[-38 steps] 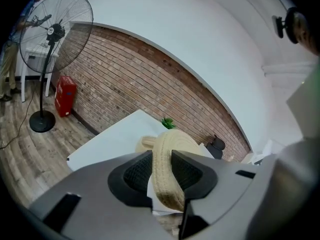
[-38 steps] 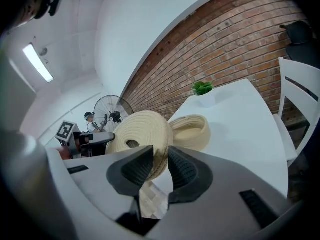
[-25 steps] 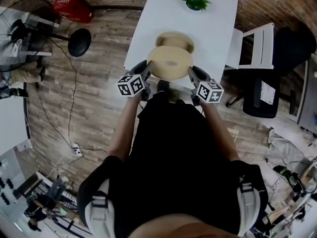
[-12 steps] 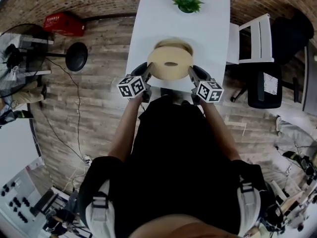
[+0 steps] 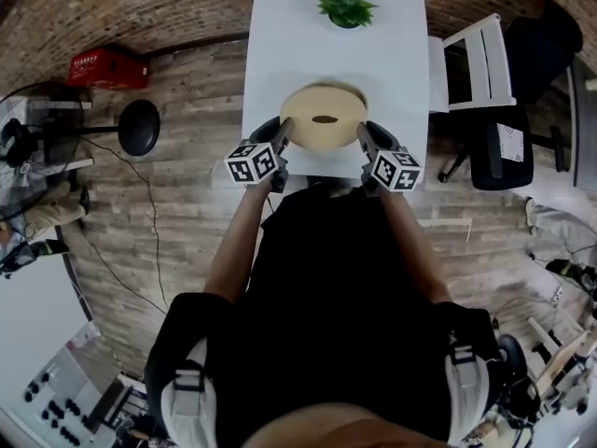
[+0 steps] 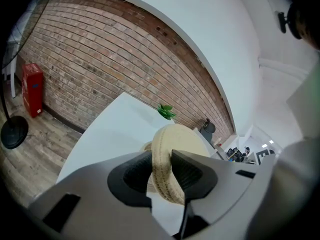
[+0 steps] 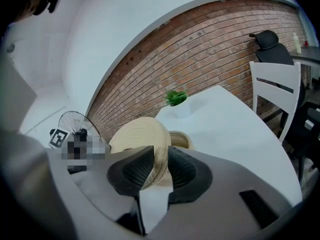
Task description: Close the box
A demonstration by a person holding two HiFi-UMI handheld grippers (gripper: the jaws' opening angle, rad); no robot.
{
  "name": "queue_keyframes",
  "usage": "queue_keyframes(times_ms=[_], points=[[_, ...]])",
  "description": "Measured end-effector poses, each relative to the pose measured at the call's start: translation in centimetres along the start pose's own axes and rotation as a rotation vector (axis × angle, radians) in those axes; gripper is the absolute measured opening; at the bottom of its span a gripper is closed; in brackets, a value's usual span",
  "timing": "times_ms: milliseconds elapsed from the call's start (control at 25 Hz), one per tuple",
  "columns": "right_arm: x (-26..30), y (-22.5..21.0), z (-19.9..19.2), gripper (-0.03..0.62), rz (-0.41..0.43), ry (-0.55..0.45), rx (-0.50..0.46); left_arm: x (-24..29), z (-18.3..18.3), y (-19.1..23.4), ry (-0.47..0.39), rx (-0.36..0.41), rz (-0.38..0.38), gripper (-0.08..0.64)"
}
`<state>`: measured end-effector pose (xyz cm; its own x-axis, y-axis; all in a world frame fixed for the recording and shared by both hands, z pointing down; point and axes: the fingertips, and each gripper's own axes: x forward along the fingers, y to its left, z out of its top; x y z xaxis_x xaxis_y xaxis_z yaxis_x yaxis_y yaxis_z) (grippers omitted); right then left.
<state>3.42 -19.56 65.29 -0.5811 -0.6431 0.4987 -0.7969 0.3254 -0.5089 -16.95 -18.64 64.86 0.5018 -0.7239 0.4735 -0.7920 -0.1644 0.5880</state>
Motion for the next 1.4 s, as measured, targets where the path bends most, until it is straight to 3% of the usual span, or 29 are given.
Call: queue_keyframes(times_ms=[520,1400], points=[[0.3,-0.5,1.6,0.081,-0.087,-0.067,0.024,1.3,-0.9,0.5,0.095,0.012,-0.062,0.129],[2.7,-3.4,2.0,0.081,-0.049,0.02,0.027,3.9,-1.2,0.7,0.116,0.002,0.017,0.129]])
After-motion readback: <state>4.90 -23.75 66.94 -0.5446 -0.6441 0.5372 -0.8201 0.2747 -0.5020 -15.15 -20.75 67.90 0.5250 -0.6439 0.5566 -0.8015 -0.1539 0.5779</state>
